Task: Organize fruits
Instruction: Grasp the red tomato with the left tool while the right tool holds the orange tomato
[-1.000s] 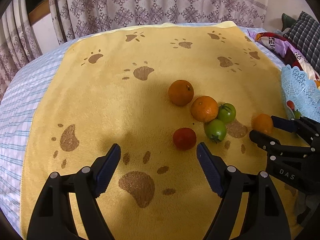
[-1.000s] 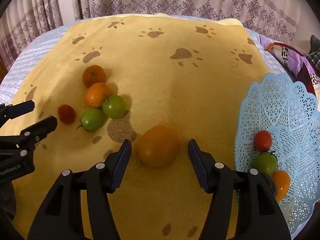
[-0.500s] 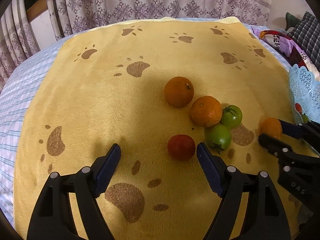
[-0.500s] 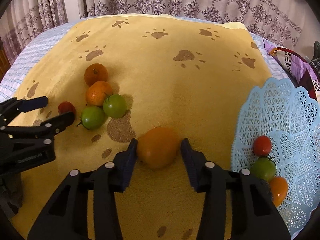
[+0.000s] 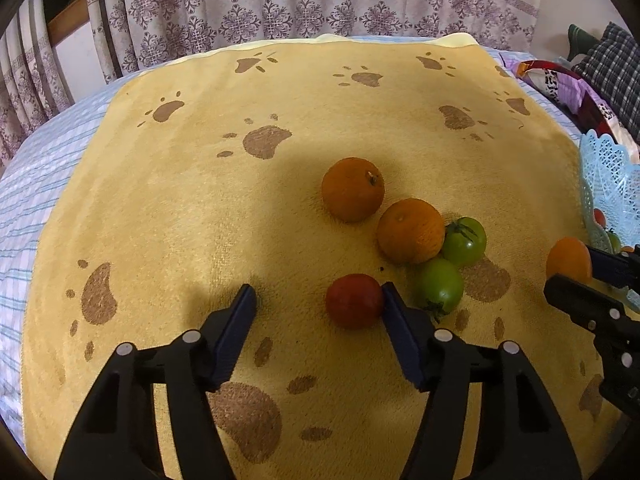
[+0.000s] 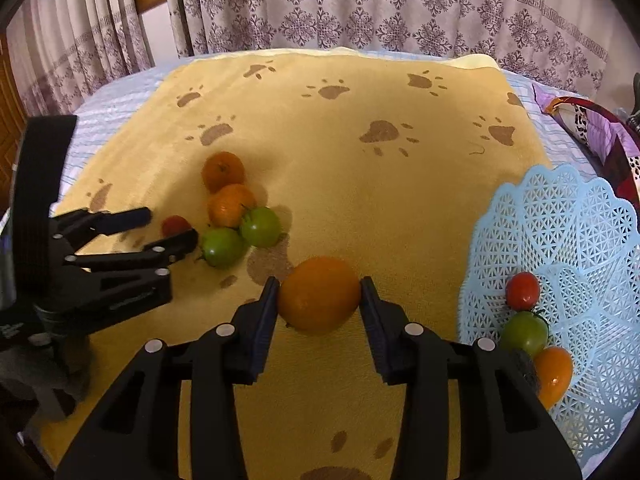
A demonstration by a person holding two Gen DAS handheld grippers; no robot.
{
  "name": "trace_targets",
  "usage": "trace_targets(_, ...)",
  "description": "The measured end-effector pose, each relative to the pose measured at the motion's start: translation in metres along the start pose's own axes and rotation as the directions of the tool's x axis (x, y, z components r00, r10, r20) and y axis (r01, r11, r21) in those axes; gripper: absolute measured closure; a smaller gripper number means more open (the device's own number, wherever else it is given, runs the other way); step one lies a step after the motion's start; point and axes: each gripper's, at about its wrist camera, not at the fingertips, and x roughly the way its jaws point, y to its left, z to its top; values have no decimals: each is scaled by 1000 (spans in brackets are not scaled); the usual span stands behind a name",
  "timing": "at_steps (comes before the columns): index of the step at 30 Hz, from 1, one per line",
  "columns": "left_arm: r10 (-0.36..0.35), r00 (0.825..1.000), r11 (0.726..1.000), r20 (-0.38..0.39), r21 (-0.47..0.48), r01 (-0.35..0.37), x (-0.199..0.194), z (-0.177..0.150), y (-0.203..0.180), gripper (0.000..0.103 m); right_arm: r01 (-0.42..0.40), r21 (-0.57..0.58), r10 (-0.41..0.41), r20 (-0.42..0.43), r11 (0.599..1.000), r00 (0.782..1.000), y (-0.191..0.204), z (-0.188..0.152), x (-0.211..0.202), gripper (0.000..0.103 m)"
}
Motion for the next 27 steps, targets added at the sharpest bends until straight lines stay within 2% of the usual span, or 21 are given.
trace_targets(5, -13, 1000, 1000, 1, 9, 13, 0, 1, -2, 50, -12, -12, 12, -3, 1000, 1000, 6, -1, 0, 61)
trace_targets(12, -42, 999, 999, 3, 22, 42, -5, 1, -8, 72, -21, 4, 21, 10, 1000, 1000, 3, 2, -5, 61)
trace_targets(20, -46, 999, 999, 16, 5, 46, -18, 1, -7, 75, -41, 34, 40, 39, 999, 998, -3, 9, -16, 61)
trace_targets(27, -54, 996, 999, 66, 2, 54, -45, 7, -7, 75, -59, 62, 54, 86, 996, 995, -9, 17, -33, 61)
